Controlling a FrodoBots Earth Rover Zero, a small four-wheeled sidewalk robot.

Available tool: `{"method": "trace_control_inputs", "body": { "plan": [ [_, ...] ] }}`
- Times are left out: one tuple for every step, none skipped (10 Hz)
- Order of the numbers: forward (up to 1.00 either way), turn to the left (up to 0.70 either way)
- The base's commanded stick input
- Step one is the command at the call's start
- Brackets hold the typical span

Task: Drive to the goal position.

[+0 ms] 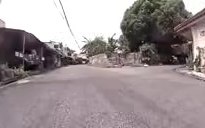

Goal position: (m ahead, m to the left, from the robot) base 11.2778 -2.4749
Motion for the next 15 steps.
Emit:
{"method": "trace_control_inputs", "body": {
  "plan": [
    [0.5,0.07],
    [0.5,0.07],
    [0.5,0.07],
    [0.5,0.07],
    [0.5,0.07],
    [0.5,0.07],
    [0.5,0.07],
    [0.5,0.07],
    [0.5,0.07],
    [0.5,0.07],
    [0.5,0.07],
    [0.5,0.07],
    [0.5,0.07],
    [0.5,0.07],
    [0.5,0.07]
  ]
}}
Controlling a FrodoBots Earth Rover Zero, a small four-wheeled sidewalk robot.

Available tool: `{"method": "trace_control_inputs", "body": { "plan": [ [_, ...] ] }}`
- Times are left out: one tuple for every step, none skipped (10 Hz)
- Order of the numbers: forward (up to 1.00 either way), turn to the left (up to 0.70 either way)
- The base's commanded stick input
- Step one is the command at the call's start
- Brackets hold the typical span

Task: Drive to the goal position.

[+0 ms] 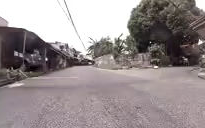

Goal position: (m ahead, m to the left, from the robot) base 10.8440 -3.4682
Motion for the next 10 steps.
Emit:
{"method": "trace_control_inputs", "body": {
  "plan": [
    [0.5,0.07],
    [0.5,0.07],
    [0.5,0.07],
    [0.5,0.07],
    [0.5,0.07],
    [0.5,0.07],
    [0.5,0.07],
    [0.5,0.07],
    [0.5,0.07],
    [0.5,0.07]
  ]
}}
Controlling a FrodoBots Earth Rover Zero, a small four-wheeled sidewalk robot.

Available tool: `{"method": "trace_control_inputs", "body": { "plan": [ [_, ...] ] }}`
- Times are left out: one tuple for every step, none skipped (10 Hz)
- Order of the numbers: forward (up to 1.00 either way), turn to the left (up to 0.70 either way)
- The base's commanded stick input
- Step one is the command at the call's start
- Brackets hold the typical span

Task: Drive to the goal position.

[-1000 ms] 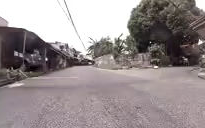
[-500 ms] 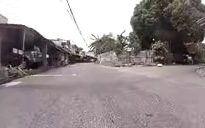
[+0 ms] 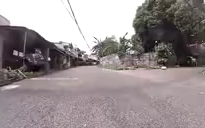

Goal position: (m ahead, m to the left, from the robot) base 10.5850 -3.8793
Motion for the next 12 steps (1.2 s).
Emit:
{"method": "trace_control_inputs", "body": {
  "plan": [
    [0.5,0.07],
    [0.5,0.07],
    [0.5,0.07],
    [0.5,0.07],
    [0.5,0.07],
    [0.5,0.07],
    [0.5,0.07],
    [0.5,0.07],
    [0.5,0.07],
    [0.5,0.07],
    [0.5,0.07],
    [0.5,0.07]
  ]
}}
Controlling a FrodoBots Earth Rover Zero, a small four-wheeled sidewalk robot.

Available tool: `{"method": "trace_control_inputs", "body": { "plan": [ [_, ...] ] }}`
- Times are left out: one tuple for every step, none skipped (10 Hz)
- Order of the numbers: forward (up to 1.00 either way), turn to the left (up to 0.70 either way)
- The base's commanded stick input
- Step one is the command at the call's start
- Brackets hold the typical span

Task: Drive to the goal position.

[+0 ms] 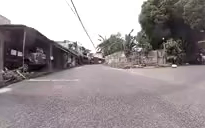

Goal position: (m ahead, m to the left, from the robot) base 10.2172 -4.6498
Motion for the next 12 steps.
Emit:
{"method": "trace_control_inputs", "body": {
  "plan": [
    [0.5,0.07],
    [0.5,0.07],
    [0.5,0.07],
    [0.5,0.07],
    [0.5,0.07],
    [0.5,0.07],
    [0.5,0.07],
    [0.5,0.07],
    [0.5,0.07],
    [0.5,0.07],
    [0.5,0.07],
    [0.5,0.07]
  ]
}}
